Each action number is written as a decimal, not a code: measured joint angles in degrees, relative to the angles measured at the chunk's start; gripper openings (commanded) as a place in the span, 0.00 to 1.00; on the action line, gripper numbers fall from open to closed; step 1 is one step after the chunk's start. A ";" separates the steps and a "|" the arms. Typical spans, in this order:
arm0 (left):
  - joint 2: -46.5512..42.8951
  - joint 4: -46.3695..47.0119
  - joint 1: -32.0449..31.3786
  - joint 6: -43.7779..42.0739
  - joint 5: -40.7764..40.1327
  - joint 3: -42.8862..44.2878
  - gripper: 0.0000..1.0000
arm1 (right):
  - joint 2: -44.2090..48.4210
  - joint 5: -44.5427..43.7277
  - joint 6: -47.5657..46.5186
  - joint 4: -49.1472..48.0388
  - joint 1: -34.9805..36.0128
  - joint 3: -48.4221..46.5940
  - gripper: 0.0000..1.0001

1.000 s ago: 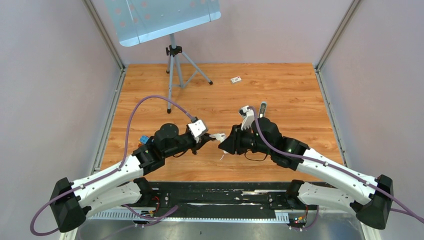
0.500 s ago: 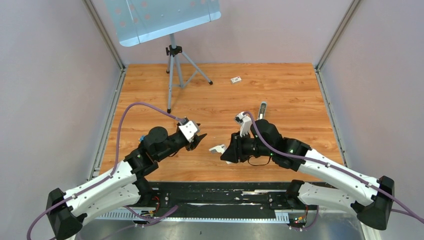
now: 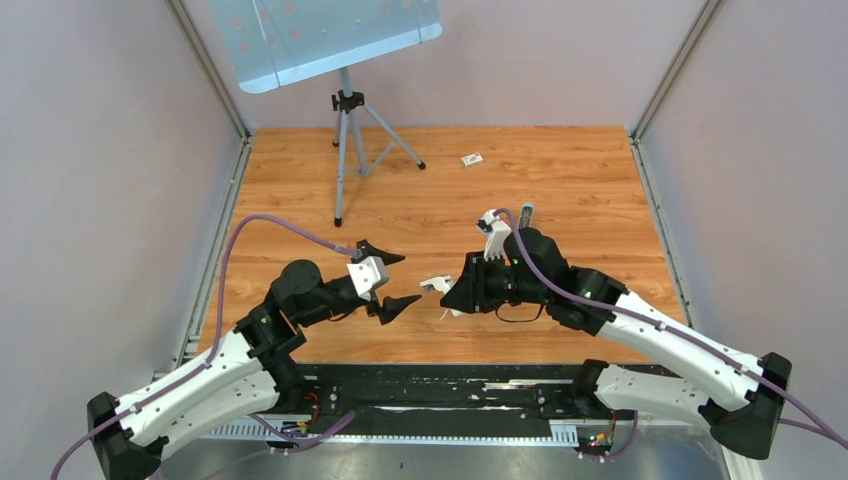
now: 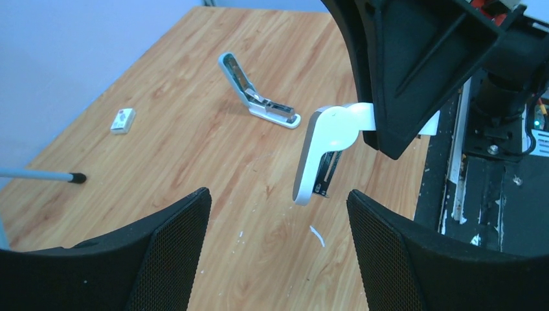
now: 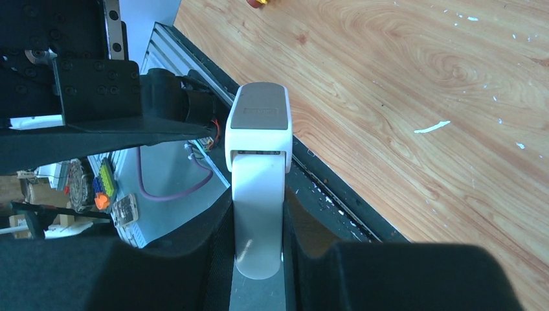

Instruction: Load the staples into the stapler

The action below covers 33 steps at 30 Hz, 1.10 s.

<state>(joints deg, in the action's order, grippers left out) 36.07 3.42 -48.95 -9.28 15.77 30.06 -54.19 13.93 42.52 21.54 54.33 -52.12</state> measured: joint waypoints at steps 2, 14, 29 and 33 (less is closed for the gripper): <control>1.62 0.26 -0.09 -0.44 0.57 0.00 0.80 | -0.44 0.00 0.46 0.15 0.00 0.00 0.02; 8.50 2.34 -2.75 -3.63 1.07 0.00 0.75 | -1.64 1.07 2.80 -0.22 0.00 0.28 0.02; 7.39 8.85 -3.85 -1.25 1.68 -6.03 0.05 | -1.68 3.41 4.35 -2.05 0.00 0.96 0.18; 6.14 9.25 -3.91 0.81 1.11 -6.40 0.00 | -1.33 3.50 4.74 -2.69 0.00 0.96 0.17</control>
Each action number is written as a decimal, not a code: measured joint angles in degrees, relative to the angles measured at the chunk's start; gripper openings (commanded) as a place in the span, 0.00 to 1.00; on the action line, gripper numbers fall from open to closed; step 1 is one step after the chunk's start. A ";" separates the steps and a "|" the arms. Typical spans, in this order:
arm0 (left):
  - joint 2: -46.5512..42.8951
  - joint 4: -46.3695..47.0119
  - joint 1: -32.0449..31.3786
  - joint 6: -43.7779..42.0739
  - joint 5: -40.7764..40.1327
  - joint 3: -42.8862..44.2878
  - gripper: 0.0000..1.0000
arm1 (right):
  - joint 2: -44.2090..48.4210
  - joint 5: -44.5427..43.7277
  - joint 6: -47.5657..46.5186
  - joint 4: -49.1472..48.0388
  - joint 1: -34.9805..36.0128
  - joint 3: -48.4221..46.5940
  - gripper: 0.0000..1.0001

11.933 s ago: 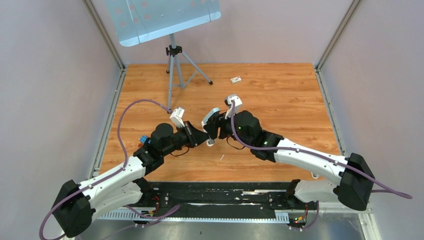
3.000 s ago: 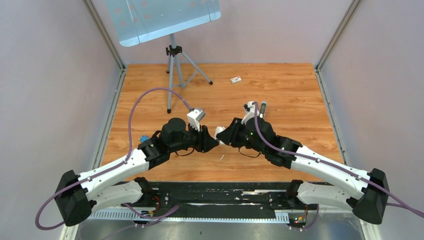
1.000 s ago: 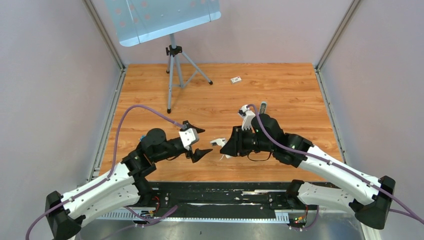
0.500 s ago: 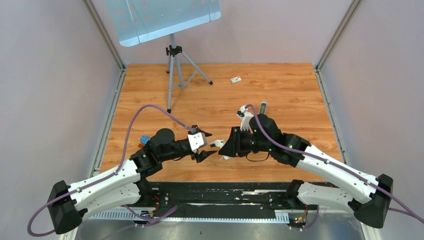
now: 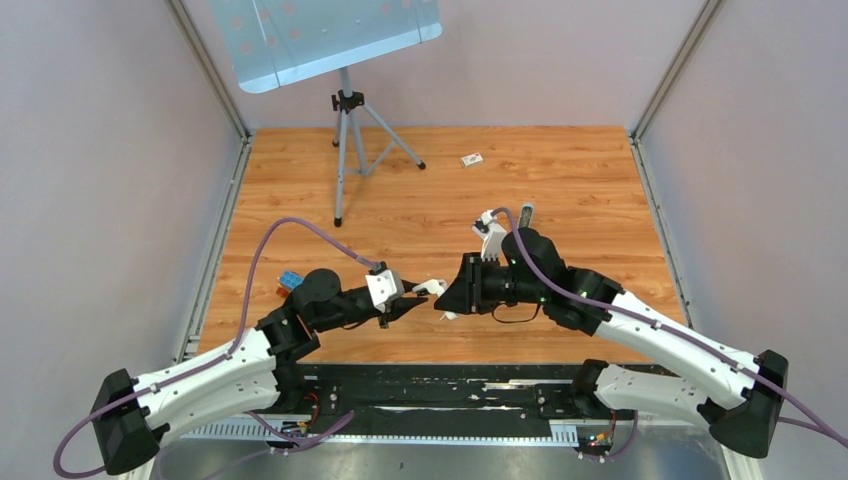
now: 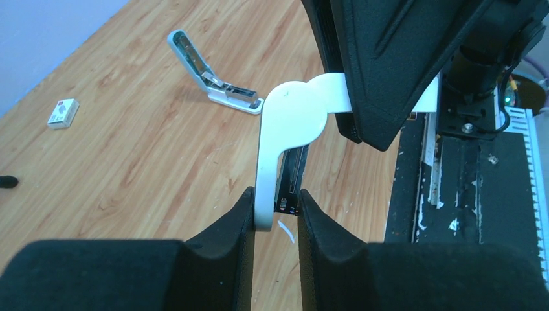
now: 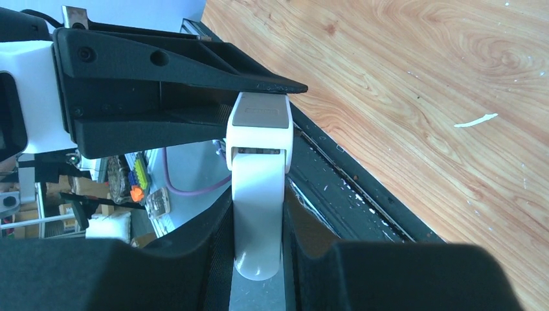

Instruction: Load the staples into the stapler

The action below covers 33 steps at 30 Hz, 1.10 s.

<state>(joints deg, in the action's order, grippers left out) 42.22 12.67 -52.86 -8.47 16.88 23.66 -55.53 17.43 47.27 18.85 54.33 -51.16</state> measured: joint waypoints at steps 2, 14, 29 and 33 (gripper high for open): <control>-0.39 0.44 -0.13 1.07 -0.20 0.00 0.00 | 0.63 -0.09 0.37 -0.11 0.00 0.00 0.18; 0.35 0.50 -0.48 9.35 -4.81 0.00 0.00 | 4.57 -4.98 0.46 -2.10 -0.09 1.95 0.69; 6.54 -1.73 -0.48 34.62 -22.01 3.58 0.00 | 6.95 -21.11 -0.94 -16.11 -0.09 9.75 0.74; 6.80 -1.18 -0.48 40.17 -22.69 3.67 0.00 | 2.54 -23.17 -0.50 -22.18 0.13 10.45 0.72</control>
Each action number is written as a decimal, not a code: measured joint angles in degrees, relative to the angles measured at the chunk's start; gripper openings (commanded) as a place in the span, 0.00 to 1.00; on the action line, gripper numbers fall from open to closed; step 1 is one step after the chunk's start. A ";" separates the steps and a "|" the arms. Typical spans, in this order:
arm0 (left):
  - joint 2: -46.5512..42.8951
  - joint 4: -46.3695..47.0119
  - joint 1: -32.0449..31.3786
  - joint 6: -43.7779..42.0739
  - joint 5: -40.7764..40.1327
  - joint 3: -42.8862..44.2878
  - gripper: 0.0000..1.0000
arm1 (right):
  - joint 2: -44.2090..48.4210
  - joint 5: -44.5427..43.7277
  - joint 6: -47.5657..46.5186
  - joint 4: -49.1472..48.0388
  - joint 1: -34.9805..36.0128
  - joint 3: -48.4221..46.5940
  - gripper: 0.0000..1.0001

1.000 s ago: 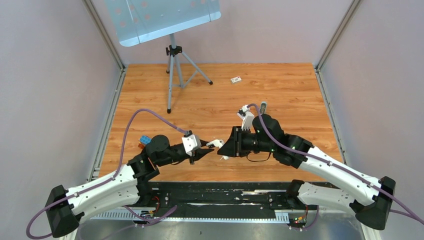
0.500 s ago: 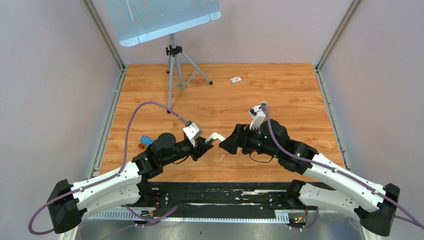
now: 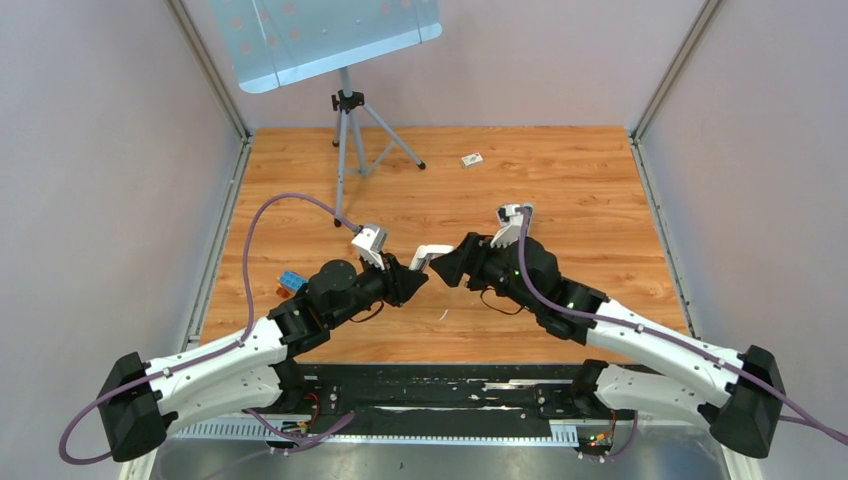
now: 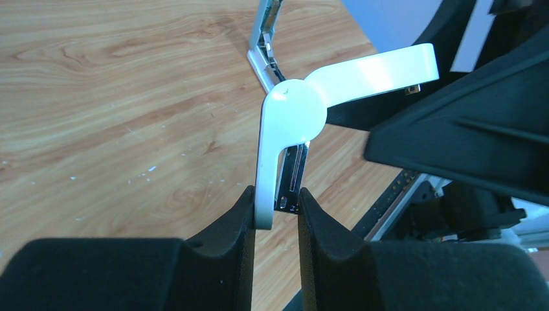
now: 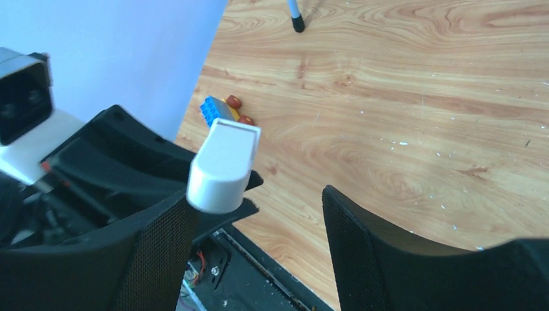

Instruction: Load the staples into the stapler

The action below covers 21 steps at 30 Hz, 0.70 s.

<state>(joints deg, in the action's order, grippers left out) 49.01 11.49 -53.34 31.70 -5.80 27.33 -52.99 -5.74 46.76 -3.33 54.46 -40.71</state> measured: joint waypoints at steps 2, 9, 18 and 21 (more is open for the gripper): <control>0.00 0.22 0.00 1.90 -0.07 0.02 0.00 | -2.73 -1.46 0.04 -1.92 0.59 -0.13 0.72; 0.00 0.26 0.02 5.22 -0.63 0.09 0.00 | -8.11 -6.36 0.44 -4.00 2.54 -2.69 0.70; 0.07 0.17 0.00 6.69 -0.79 0.09 0.00 | -13.05 -7.74 2.43 -4.94 2.82 -5.84 0.46; 0.07 0.09 0.02 6.67 -1.05 0.09 0.00 | -14.36 -7.32 2.95 -5.07 2.95 -7.10 0.34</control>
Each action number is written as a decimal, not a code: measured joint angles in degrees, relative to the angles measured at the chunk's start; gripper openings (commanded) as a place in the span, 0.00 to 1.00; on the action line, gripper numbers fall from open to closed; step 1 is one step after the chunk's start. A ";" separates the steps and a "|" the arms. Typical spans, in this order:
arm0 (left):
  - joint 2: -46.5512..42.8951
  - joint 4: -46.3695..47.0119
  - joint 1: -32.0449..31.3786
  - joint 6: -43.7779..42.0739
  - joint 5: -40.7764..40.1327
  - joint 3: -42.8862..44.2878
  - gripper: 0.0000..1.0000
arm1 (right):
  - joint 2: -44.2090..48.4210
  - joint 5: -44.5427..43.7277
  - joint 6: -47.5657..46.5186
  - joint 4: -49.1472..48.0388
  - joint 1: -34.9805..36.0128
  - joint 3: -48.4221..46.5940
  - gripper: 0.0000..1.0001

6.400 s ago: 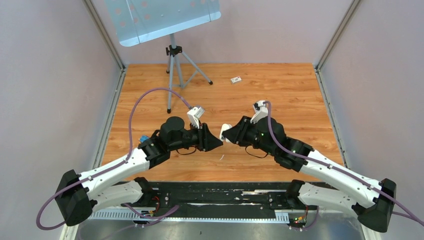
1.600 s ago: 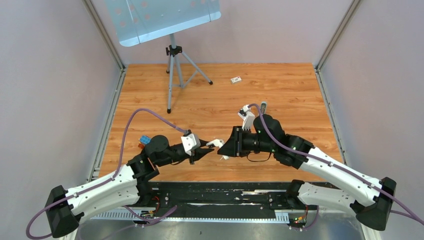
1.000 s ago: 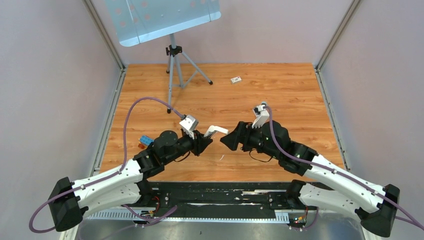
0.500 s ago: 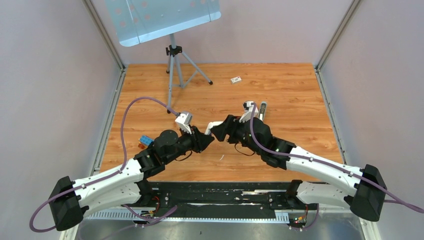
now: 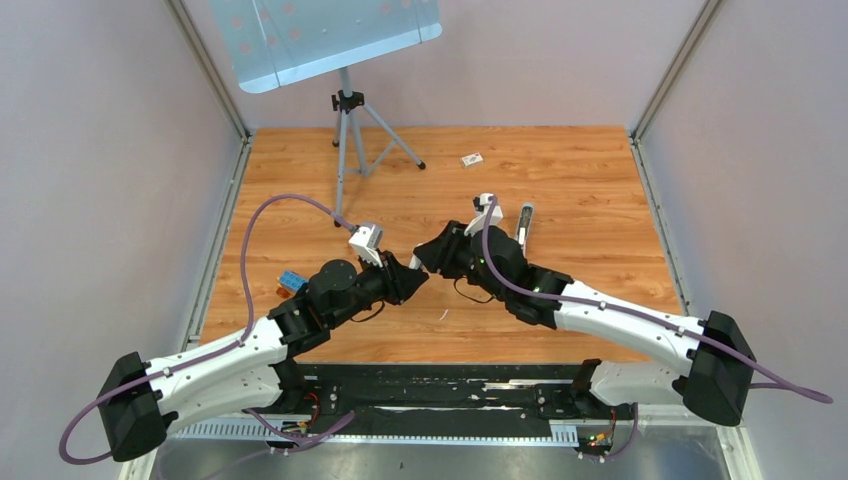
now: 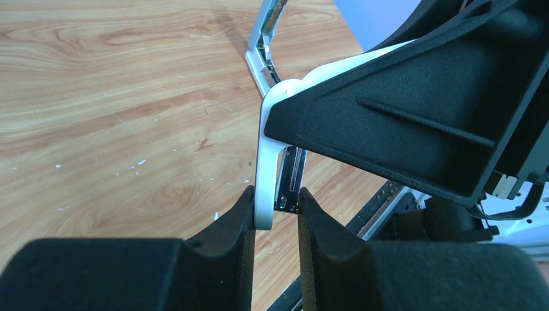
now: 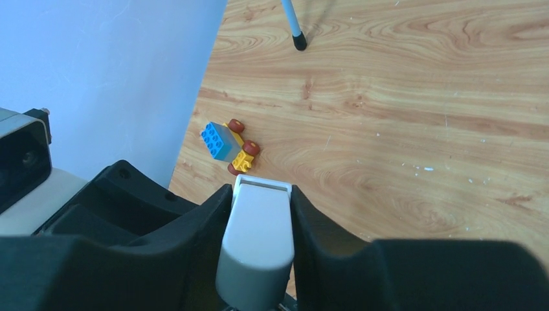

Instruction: Load the staples into the stapler

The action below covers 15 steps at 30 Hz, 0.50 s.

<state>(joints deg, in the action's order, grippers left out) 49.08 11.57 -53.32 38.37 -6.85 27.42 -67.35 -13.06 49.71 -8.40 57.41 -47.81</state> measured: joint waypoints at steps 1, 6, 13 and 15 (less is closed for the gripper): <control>0.00 -0.02 0.00 -0.04 -0.13 -0.02 0.01 | -0.31 0.17 0.35 -0.13 0.02 -0.37 0.31; -0.02 -0.11 -0.02 -0.42 -0.79 -0.02 0.31 | -0.57 0.35 0.66 -0.57 0.17 -0.57 0.23; -1.29 -2.49 0.00 -1.70 -2.86 0.04 0.81 | -0.72 -1.64 -1.14 2.58 -0.37 -0.66 0.22; -2.29 -4.44 0.00 -2.47 -3.72 0.22 0.91 | -0.81 -1.79 -2.21 5.40 -1.31 -1.36 0.22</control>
<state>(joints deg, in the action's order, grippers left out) 46.78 7.14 -53.32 35.90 -10.57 27.64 -68.16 -14.85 47.51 -3.01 56.10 -49.17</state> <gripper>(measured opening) 0.776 0.350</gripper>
